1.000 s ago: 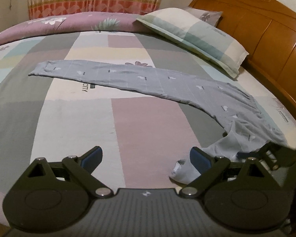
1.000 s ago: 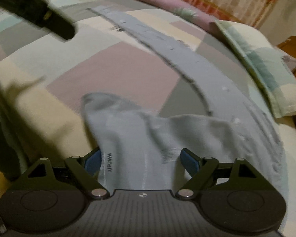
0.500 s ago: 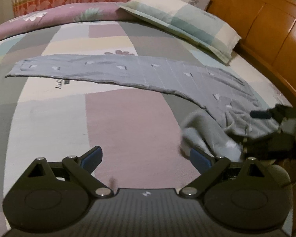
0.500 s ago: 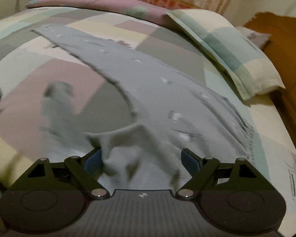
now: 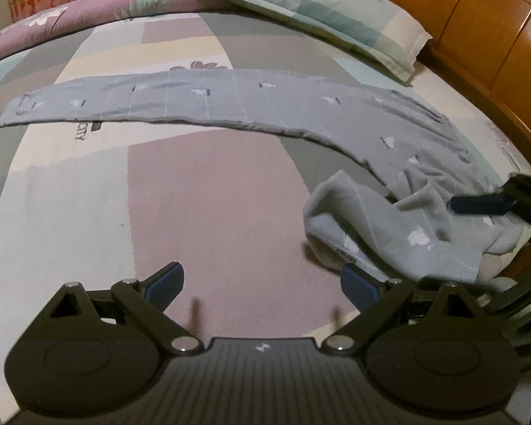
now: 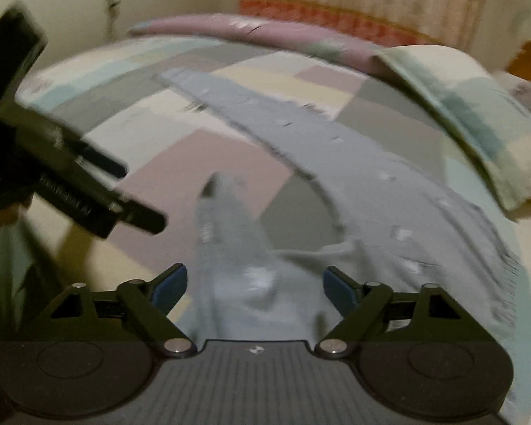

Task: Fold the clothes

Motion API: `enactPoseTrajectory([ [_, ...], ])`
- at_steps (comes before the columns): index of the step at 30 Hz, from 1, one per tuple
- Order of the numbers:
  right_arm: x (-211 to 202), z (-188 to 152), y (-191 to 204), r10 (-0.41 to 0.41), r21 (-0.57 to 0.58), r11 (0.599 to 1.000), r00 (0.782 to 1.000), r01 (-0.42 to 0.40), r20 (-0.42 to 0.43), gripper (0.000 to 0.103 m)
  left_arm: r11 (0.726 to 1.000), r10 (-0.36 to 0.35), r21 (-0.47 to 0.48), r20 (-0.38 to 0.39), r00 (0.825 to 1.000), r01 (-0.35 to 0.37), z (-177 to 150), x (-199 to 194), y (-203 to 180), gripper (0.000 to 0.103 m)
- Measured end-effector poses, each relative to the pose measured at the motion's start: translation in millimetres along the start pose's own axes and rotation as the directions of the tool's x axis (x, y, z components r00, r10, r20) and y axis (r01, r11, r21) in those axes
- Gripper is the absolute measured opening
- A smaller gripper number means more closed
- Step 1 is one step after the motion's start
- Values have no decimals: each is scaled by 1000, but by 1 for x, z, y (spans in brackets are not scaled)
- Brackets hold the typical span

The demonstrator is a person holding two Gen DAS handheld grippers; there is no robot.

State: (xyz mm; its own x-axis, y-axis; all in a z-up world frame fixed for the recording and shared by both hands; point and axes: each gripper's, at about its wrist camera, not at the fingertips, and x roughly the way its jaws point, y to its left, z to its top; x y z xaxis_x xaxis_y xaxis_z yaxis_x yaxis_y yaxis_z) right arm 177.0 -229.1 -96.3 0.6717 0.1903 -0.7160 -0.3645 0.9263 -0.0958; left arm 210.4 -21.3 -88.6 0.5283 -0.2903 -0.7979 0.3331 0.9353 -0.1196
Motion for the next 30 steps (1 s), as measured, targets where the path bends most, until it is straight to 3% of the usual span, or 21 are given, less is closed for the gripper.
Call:
enactPoseTrajectory([
  [2, 6, 0, 5, 12, -19, 1000, 1000, -12, -11, 60, 1000, 3, -4, -5, 1000, -3, -2, -1, 2, 95],
  [4, 11, 0, 9, 24, -38, 999, 999, -25, -22, 23, 1000, 6, -10, -10, 1000, -6, -3, -1, 3, 95],
  [7, 19, -1, 16, 41, -66, 997, 998, -44, -38, 10, 1000, 2, -6, -15, 1000, -2, -5, -1, 3, 95],
  [12, 12, 8, -10, 14, -13, 1000, 1000, -14, 4, 10, 999, -42, 16, -22, 999, 42, -2, 5, -8, 95],
  [18, 7, 10, -67, -117, 74, 991, 993, 115, 22, 10, 996, -66, 56, -41, 997, 69, 1, 12, -27, 95],
  [24, 10, -4, -103, -335, 60, 939, 941, 338, -52, 20, 993, -83, 82, -44, 996, 87, 3, 14, -39, 95],
  [26, 0, -9, -107, -313, 91, 945, 949, 316, -37, 24, 992, -89, 87, -45, 995, 93, 3, 15, -41, 95],
  [30, -17, -15, -100, -266, 103, 959, 964, 265, 0, 43, 989, -103, 98, -56, 993, 108, 2, 16, -48, 95],
])
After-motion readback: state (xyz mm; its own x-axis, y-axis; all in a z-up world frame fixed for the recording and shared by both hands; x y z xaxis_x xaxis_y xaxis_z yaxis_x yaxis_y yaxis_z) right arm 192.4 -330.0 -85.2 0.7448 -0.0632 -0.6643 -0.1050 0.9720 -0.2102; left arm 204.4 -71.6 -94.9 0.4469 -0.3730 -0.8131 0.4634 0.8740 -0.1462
